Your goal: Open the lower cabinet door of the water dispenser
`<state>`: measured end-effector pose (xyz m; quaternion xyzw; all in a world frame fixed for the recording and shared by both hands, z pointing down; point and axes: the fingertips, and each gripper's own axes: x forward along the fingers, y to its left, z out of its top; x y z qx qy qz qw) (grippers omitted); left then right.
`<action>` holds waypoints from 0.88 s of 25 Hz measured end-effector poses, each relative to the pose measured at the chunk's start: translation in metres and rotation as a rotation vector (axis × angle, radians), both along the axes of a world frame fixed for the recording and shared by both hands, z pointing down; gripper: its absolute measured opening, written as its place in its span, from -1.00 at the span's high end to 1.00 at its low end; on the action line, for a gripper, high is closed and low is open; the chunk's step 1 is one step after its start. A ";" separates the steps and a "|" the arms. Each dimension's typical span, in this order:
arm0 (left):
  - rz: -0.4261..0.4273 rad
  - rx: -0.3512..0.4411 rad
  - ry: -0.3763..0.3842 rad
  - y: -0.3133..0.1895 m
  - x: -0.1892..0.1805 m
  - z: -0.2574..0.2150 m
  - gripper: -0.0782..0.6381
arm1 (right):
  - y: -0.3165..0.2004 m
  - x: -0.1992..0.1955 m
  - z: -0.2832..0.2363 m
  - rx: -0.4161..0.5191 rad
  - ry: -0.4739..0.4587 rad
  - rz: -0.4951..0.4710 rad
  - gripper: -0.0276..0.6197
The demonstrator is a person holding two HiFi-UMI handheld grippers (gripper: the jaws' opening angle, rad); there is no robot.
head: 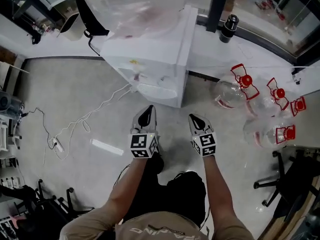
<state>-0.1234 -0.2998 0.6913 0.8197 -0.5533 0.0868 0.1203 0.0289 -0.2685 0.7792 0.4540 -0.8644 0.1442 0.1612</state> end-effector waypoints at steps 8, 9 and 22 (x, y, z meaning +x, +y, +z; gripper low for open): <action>0.039 0.023 -0.011 -0.025 0.018 0.134 0.76 | -0.068 0.010 0.149 0.103 -0.055 0.000 0.88; 0.057 0.029 -0.014 -0.025 0.019 0.142 0.76 | -0.074 0.008 0.159 0.126 -0.076 -0.024 0.88; 0.057 0.181 -0.095 -0.030 0.007 0.160 0.76 | -0.115 -0.023 0.199 0.146 -0.027 -0.181 0.43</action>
